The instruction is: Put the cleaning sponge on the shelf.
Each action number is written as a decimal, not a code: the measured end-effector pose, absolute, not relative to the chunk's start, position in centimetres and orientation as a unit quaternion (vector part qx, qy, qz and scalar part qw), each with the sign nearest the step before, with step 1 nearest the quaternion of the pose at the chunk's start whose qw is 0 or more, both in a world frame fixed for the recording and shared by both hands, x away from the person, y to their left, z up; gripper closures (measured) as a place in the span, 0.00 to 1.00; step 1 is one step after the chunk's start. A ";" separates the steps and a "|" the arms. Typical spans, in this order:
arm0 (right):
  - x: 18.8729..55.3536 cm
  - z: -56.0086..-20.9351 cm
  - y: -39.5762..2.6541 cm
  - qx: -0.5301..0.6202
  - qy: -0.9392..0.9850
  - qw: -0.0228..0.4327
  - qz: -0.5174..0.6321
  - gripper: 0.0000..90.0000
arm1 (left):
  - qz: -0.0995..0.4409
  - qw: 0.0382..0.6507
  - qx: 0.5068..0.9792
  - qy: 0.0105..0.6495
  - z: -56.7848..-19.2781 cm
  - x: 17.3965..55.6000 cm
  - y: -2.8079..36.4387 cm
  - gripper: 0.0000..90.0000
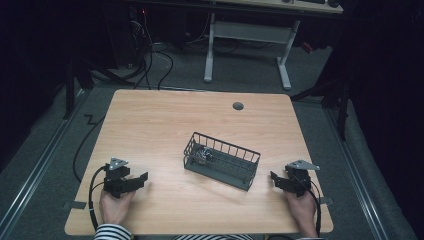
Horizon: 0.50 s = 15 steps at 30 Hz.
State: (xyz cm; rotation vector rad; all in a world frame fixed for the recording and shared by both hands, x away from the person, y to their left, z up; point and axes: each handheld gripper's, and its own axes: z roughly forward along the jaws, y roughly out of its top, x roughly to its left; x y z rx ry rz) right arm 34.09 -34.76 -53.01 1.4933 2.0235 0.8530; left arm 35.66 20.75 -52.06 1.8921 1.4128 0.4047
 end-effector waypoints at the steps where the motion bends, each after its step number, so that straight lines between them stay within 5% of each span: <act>1: 34.1 -53.0 -34.8 0.546 0.740 0.241 0.312 0.36 | 0.160 0.363 0.736 0.549 -52.1 35.7 20.7 0.29; 15: 34.1 -53.0 -34.8 0.546 0.739 0.240 0.312 0.36 | 0.212 0.347 0.732 0.546 -53.6 35.6 20.5 0.29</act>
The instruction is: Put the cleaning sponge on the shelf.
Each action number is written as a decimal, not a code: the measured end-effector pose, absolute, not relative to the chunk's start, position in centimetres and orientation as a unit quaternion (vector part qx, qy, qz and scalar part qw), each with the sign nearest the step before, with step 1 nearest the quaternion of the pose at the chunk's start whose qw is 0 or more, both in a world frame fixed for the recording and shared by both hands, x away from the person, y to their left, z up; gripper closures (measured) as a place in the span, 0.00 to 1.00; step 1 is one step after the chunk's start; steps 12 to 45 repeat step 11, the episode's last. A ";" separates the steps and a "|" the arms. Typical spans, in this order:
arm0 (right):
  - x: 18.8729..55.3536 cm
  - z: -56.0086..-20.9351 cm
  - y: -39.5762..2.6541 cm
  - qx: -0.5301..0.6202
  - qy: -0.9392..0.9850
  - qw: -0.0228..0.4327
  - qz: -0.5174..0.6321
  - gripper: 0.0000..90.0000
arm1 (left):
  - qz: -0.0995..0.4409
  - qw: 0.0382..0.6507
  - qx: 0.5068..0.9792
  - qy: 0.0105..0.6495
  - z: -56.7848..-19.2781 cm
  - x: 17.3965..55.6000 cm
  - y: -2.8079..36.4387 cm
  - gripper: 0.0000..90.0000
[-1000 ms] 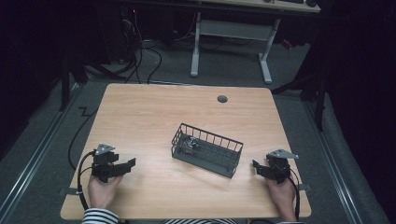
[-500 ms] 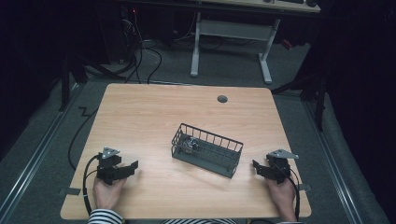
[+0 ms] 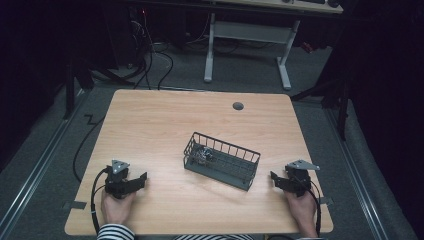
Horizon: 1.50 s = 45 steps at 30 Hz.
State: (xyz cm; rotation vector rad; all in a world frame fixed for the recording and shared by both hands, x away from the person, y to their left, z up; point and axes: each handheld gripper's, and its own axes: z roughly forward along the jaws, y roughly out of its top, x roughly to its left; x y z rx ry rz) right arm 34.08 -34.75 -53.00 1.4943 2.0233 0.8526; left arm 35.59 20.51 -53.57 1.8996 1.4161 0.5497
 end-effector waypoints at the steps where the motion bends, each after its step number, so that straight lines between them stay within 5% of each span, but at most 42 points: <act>1: 34.1 -53.0 -34.8 0.546 0.739 0.241 0.312 0.36 | 0.221 0.343 0.735 0.542 -53.7 35.6 20.4 0.28; 45: 34.1 -53.0 -34.8 0.546 0.740 0.241 0.312 0.36 | 0.230 0.330 0.738 0.541 -53.7 35.6 19.8 0.25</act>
